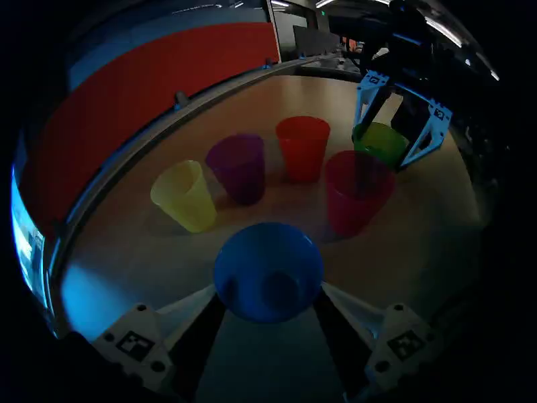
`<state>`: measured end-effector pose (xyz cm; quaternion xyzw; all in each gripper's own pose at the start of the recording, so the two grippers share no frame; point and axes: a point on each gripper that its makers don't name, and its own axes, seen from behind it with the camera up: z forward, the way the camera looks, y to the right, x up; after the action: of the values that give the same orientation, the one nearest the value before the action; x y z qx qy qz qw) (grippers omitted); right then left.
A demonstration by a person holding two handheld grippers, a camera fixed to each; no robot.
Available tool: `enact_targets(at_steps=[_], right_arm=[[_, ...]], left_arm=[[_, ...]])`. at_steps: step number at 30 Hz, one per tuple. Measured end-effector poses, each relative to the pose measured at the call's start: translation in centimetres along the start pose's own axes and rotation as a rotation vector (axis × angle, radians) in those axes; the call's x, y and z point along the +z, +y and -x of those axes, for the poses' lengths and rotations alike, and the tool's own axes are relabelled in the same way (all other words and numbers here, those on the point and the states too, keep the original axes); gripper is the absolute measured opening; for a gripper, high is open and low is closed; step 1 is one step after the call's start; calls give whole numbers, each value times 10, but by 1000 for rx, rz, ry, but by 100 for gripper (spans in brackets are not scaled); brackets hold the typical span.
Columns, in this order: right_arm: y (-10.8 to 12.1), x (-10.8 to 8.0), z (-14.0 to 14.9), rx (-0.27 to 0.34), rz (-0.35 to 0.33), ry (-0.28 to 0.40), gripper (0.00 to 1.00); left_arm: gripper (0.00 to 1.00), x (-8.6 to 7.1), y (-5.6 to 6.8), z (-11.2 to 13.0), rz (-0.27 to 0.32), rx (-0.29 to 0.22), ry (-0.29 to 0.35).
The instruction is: Pour water
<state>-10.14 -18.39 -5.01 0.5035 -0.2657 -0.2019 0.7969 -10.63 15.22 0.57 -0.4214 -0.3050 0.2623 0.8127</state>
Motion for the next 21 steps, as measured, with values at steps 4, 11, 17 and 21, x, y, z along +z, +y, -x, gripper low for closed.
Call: enact_targets(at_steps=[4, 11, 17, 21], right_arm=[[0, 1, 3, 4, 0, -1, 91], [2, 0, 5, 15, -1, 4, 91], [2, 0, 7, 28, 0, 4, 91], [2, -1, 7, 37, 1, 5, 91]], left_arm=[[83, 1, 1, 2, 4, -3, -4], [83, 3, 0, 9, -6, 8, -28], [83, 4, 2, 14, -3, 16, -44], [83, 4, 3, 17, 1, 17, -53]])
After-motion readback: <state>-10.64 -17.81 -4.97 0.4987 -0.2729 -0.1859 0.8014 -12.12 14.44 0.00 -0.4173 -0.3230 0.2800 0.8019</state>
